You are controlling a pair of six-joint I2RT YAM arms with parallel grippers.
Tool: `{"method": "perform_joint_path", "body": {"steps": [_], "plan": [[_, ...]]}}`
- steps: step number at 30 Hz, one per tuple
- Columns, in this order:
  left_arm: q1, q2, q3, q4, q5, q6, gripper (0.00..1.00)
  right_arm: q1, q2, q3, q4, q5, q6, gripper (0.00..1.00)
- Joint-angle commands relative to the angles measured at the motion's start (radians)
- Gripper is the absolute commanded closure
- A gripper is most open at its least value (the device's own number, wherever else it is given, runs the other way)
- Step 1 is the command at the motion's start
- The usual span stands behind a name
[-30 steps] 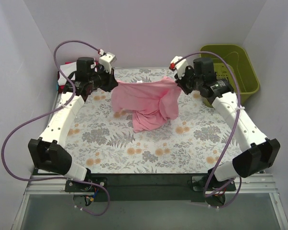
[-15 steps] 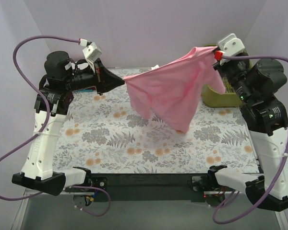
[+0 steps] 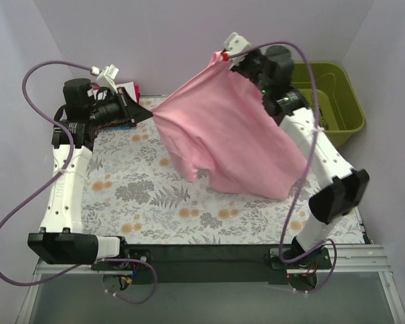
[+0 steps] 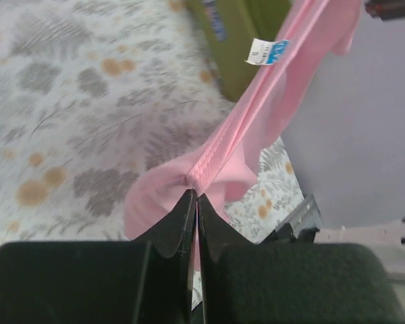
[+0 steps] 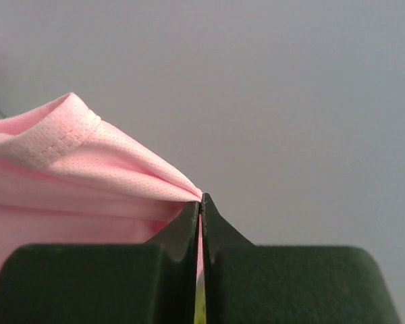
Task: Fold and stack the t-shirts
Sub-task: Flatten the tshirt out
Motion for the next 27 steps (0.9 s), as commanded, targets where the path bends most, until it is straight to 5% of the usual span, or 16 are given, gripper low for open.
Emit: {"method": "perform_joint_path", "body": {"steps": [1,3,4,5,7,8,11,20,27], "plan": [[0.143,0.005,-0.123,-0.104,-0.204,-0.071,1.00,0.067,0.129,0.026,0.196,-0.004,-0.041,0.99],[0.197,0.024,-0.205,-0.131,-0.230,-0.074,1.00,0.112,0.268,0.115,0.172,-0.023,-0.055,0.93],[0.232,0.042,-0.230,-0.145,-0.238,-0.077,1.00,0.161,0.337,0.133,0.127,-0.009,-0.063,0.78],[0.249,0.045,-0.255,-0.150,-0.238,-0.076,1.00,0.183,0.362,0.155,0.091,0.042,-0.069,0.49],[0.291,0.047,-0.307,-0.183,-0.279,-0.034,0.75,0.216,0.384,0.190,-0.069,0.074,-0.054,0.37],[0.301,0.047,-0.315,-0.197,-0.312,-0.011,0.48,0.218,0.370,0.175,-0.108,0.080,-0.038,0.29],[0.340,0.050,-0.336,-0.191,-0.348,0.081,0.20,0.200,0.239,0.001,-0.232,0.104,0.015,0.25],[0.334,0.179,-0.335,-0.285,-0.092,0.694,0.21,0.126,-0.105,-0.509,-0.609,-0.056,0.144,0.31],[0.191,0.395,-0.209,-0.245,-0.175,0.730,0.27,-0.165,0.061,-0.414,-0.721,-0.205,0.210,0.39]]}}
